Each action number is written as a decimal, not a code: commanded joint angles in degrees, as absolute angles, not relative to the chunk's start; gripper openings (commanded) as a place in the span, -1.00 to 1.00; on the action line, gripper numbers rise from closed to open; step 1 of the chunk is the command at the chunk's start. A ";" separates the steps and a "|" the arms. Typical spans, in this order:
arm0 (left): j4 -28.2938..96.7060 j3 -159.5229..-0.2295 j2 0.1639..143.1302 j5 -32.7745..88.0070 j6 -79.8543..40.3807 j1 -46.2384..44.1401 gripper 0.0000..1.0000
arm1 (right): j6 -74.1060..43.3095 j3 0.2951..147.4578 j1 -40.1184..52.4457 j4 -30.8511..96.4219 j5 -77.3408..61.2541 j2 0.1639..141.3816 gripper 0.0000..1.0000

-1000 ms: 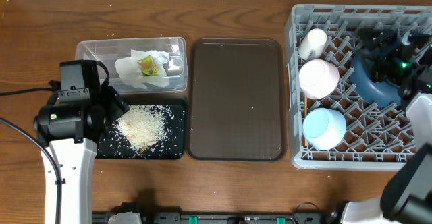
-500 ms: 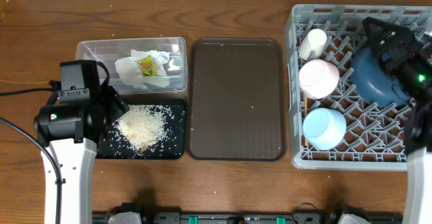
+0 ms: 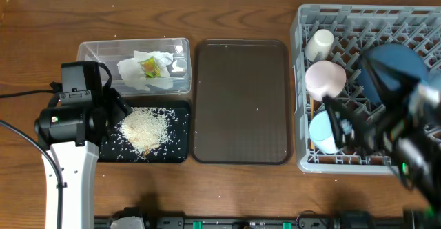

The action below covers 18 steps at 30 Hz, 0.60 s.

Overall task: Sort waste into correct bins and load items into the dishwasher rack
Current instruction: 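Open the right gripper and withdraw it toward the rack front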

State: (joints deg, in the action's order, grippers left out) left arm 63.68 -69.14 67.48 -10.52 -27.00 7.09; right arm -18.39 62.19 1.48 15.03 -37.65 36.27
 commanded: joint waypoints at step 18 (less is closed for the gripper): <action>63.86 -70.30 67.35 -11.20 -27.09 7.38 0.82 | -8.49 33.26 6.92 1.10 -7.38 5.08 0.99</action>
